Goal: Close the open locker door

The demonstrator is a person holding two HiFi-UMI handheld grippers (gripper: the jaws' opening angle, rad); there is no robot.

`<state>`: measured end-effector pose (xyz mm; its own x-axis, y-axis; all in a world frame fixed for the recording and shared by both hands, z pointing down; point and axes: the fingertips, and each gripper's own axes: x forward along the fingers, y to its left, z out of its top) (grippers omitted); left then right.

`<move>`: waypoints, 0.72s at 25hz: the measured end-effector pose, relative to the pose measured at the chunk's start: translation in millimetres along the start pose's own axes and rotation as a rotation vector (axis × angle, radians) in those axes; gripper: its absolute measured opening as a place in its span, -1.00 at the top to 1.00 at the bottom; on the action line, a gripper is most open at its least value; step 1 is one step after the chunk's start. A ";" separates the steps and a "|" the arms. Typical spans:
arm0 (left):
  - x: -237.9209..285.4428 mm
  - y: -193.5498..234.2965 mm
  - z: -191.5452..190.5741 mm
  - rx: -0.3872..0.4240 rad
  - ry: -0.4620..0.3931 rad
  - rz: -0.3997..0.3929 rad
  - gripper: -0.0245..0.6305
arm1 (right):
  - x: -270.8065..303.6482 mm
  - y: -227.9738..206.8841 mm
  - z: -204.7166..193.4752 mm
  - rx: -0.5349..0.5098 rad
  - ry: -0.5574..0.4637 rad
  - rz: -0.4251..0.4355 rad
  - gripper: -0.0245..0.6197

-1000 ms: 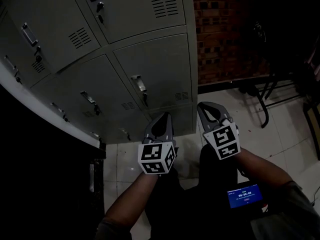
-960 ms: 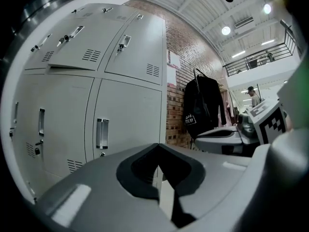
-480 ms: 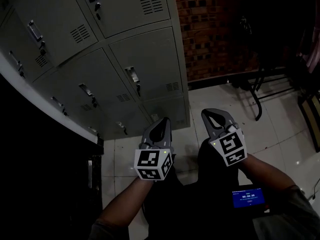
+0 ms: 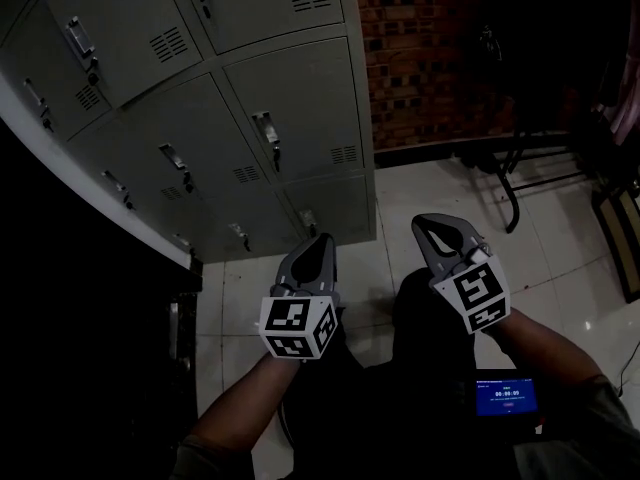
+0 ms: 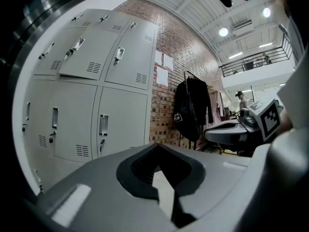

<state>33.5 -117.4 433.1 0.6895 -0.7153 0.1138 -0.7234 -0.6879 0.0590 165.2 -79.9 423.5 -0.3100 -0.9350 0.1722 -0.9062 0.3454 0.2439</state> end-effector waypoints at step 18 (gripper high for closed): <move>-11.0 -20.3 12.8 0.028 -0.037 -0.018 0.92 | -14.6 23.2 1.9 0.056 -0.016 0.045 0.90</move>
<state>41.1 -97.1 418.0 0.7037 -0.7064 0.0762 -0.7099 -0.7036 0.0324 148.1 -58.4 424.8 -0.3550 -0.9200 0.1663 -0.9058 0.3825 0.1822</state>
